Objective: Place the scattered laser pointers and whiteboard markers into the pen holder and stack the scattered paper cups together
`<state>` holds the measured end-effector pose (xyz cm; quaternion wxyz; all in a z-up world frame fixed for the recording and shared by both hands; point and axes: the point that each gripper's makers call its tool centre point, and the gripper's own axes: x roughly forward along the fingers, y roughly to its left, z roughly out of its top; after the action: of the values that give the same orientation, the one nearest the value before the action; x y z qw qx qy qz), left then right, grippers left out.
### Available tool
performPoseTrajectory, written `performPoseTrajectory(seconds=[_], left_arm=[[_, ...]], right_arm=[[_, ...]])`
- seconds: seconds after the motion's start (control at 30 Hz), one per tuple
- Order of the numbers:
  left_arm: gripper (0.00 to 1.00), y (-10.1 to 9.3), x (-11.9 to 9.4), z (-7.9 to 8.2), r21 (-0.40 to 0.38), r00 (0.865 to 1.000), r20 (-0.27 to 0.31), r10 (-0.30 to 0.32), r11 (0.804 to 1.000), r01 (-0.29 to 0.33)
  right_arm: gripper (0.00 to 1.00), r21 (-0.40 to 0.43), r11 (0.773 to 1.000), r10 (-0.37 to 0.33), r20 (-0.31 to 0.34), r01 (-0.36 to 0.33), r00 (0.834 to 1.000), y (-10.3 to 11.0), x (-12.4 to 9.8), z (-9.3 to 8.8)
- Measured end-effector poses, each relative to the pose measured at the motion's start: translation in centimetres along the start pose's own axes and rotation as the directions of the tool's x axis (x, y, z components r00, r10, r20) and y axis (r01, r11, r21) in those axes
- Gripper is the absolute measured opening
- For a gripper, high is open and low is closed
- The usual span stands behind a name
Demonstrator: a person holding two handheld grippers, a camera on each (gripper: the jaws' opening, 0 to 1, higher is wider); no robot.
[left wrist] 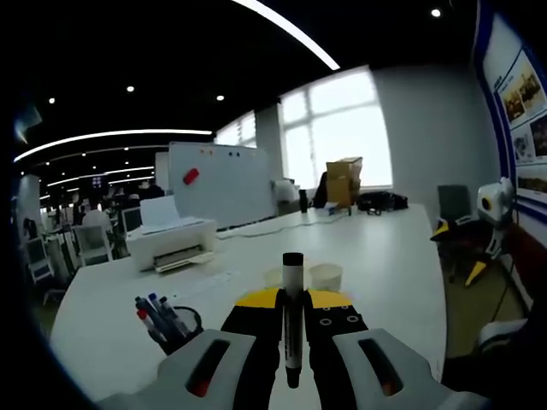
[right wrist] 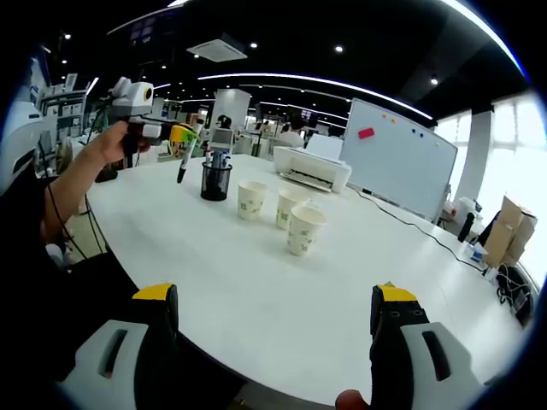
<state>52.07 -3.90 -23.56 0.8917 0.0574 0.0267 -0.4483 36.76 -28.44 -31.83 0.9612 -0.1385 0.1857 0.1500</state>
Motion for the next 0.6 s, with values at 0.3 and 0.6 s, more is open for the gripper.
performPoseTrajectory(seconds=[0.3,0.6], left_arm=[[0.14,0.8,-0.4,0.3,-0.001,1.0,0.006,0.016,1.0,-0.016],[0.14,1.3,-0.7,0.5,0.005,1.0,0.008,0.03,1.0,-0.03]], right_arm=[[0.88,-0.003,1.0,0.001,0.002,-0.001,1.0,0.0,0.0,0.1],[0.88,-0.008,1.0,0.001,0.002,-0.001,1.0,0.0,0.0,0.3]])
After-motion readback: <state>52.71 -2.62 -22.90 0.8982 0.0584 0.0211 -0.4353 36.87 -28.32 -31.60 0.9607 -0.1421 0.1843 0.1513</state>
